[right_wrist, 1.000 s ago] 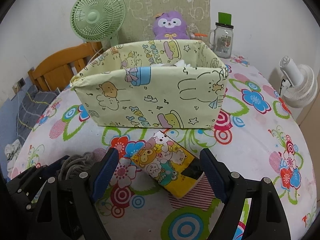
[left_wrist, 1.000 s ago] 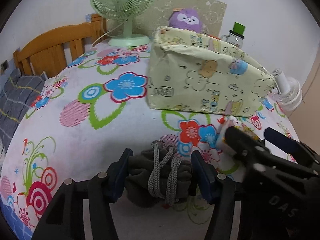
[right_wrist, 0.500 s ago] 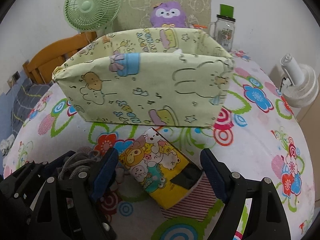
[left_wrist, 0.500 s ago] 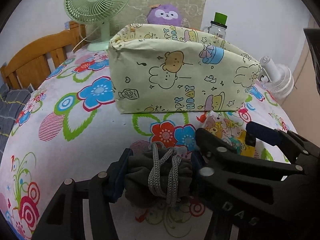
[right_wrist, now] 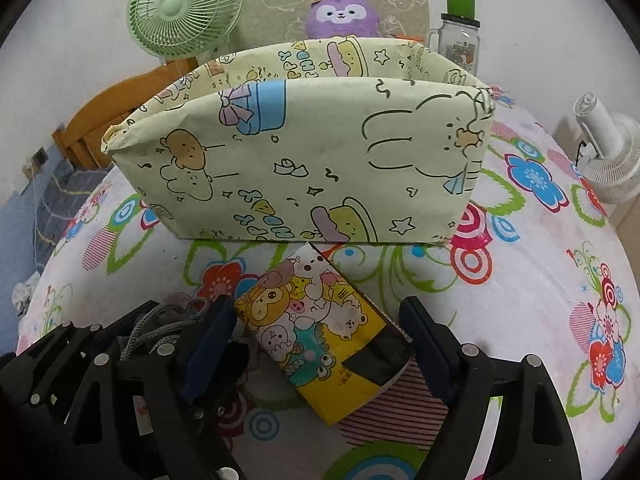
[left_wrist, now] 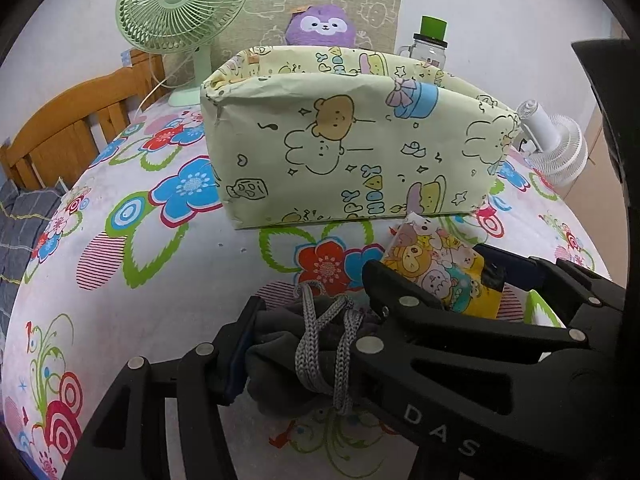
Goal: Organize soft objects
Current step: 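Grasp the grey cable bundle with the left tool while the right tool grasps the yellow snack pack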
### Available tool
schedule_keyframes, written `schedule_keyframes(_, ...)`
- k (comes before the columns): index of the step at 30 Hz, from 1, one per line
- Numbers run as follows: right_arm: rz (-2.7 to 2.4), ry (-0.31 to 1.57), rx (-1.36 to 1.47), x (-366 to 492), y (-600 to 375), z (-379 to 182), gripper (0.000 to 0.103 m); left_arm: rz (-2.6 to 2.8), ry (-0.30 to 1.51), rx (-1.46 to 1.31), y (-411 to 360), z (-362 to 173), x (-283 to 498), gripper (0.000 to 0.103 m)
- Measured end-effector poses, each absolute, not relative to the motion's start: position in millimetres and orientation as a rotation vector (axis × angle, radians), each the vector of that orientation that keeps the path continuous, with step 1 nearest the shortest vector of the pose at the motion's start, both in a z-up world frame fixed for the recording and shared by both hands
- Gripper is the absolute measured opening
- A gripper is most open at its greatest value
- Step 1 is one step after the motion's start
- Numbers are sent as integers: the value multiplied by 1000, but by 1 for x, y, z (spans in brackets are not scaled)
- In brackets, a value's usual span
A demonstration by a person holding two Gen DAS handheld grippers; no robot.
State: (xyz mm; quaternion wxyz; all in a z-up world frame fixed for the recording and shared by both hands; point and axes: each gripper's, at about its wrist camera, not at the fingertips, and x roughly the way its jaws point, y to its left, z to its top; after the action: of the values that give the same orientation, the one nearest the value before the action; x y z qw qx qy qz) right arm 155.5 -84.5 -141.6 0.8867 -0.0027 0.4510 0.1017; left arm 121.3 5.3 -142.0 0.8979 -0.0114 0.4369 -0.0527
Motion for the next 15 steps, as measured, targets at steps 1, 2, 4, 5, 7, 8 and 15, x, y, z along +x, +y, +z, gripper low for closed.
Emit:
schedule_keyframes(1, 209, 934, -4, 155, -85, -141, 84, -113, 905, -26, 5, -142, 121, 62)
schedule_keyframes(2, 205, 925, 0, 153, -87, -139, 84, -117, 904, -31, 4, -141, 121, 61)
schedule_keyframes(4, 191, 902, -8, 149, -89, -135, 84, -117, 901, -28, 2, -140, 120, 61)
schedule_keyframes(5, 186, 895, -15, 147, -90, -133, 84, -117, 899, -24, 0, -140, 119, 61)
schedule_keyframes(7, 179, 893, -12, 145, -95, -130, 84, -123, 896, -21, -3, -138, 118, 61)
schedule_keyframes(8, 177, 893, -9, 144, -97, -129, 84, -123, 892, -18, -5, -137, 117, 61)
schedule_keyframes(15, 155, 877, -7, 134, -110, -117, 84, -135, 869, -7, -17, -125, 108, 61)
